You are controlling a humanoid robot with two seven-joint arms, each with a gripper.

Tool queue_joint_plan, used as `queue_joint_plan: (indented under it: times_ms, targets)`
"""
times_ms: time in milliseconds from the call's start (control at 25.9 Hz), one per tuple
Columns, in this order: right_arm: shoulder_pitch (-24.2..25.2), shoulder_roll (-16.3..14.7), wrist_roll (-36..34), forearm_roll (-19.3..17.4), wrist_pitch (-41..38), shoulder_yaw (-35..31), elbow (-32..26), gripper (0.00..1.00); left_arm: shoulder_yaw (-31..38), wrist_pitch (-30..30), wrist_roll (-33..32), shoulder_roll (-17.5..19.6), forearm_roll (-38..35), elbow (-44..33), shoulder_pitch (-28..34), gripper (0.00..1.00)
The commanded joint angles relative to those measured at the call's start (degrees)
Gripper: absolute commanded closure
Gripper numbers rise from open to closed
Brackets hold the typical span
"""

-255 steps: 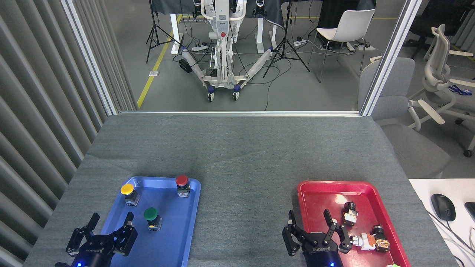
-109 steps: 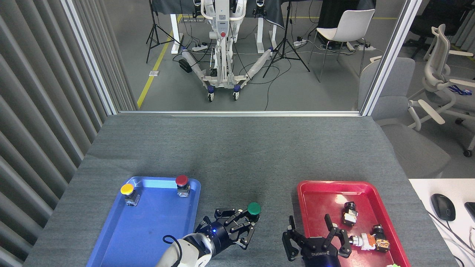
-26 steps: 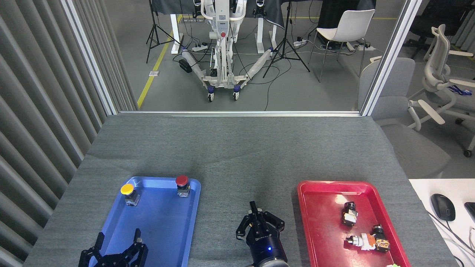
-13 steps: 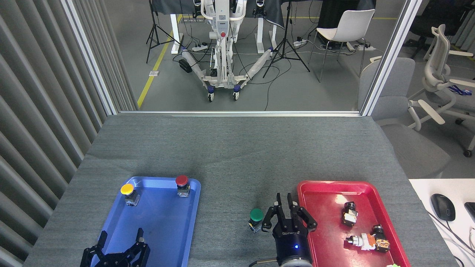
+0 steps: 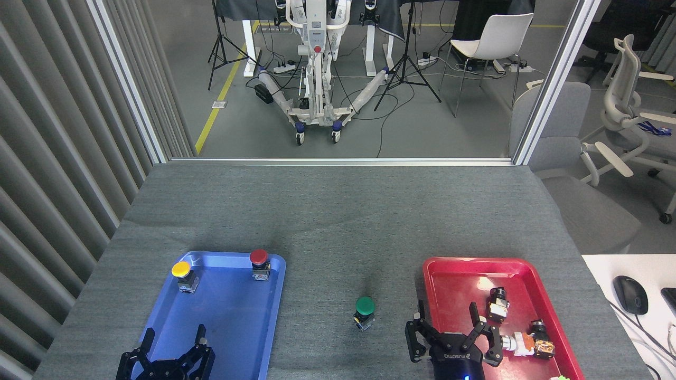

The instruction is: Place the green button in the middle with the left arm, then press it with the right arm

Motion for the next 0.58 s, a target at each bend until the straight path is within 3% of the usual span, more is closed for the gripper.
queue_joint_plan:
  times_ms: [0, 541]
  targets:
    - [1.2, -0.5, 0.1, 0.0, -0.3, -0.2, -1.9, 0.01, 0.0, 0.0, 0.0, 0.0, 0.1, 0.1, 0.0, 0.01]
    - [1.9, -0.7, 0.4, -3.2, -0.6, 0.1, -3.2, 0.0, 0.0, 0.0, -0.1, 0.0, 0.1, 0.0, 0.2, 0.01]
